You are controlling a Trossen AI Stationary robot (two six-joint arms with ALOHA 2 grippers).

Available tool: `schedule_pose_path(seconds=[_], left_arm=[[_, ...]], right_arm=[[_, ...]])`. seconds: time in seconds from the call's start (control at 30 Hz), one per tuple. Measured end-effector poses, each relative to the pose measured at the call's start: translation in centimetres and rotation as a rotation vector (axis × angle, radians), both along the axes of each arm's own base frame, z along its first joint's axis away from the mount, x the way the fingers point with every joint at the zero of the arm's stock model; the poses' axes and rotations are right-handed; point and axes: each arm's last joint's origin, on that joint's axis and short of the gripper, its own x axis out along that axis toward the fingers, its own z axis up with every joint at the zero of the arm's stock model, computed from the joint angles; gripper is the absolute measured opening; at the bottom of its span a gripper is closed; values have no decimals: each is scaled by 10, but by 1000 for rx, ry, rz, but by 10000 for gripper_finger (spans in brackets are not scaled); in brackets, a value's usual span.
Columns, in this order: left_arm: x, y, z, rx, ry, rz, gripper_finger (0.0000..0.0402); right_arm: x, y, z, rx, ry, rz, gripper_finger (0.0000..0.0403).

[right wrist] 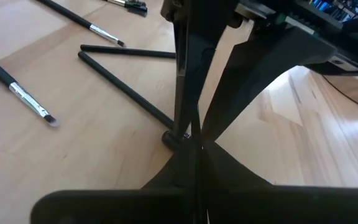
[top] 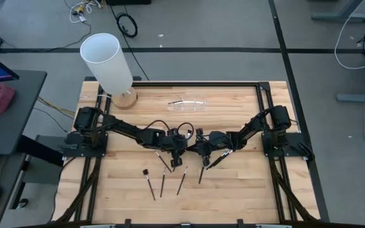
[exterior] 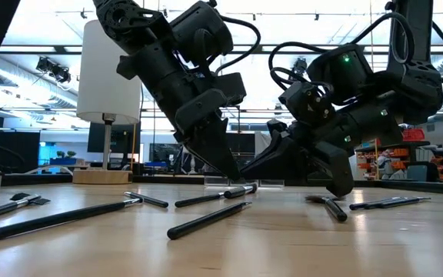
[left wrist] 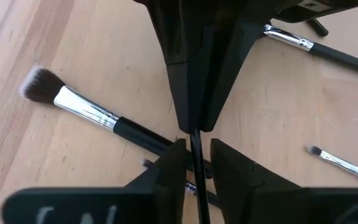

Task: Pick & Place Makeup Supplies
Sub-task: Put the makeup brush into the transparent organizer

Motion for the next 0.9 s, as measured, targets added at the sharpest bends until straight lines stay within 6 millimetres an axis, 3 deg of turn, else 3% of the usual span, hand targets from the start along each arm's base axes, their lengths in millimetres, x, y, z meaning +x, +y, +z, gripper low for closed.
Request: schedule_pose_path(seconds=[0.27, 0.57, 0.77, 0.9], left_arm=[[0, 0, 0, -2, -1, 9, 21], [0, 1, 0, 19, -3, 19, 25], [0, 2, 0, 37, -4, 29, 17], [1, 4, 4, 150, -23, 44, 20]], right_arm=[[0, 0, 1, -1, -8, -5, 29], [2, 0, 6, -39, -66, 12, 47], [3, 7, 33, -206, -209, -112, 57], [-2, 19, 60, -159, -272, -168, 60]])
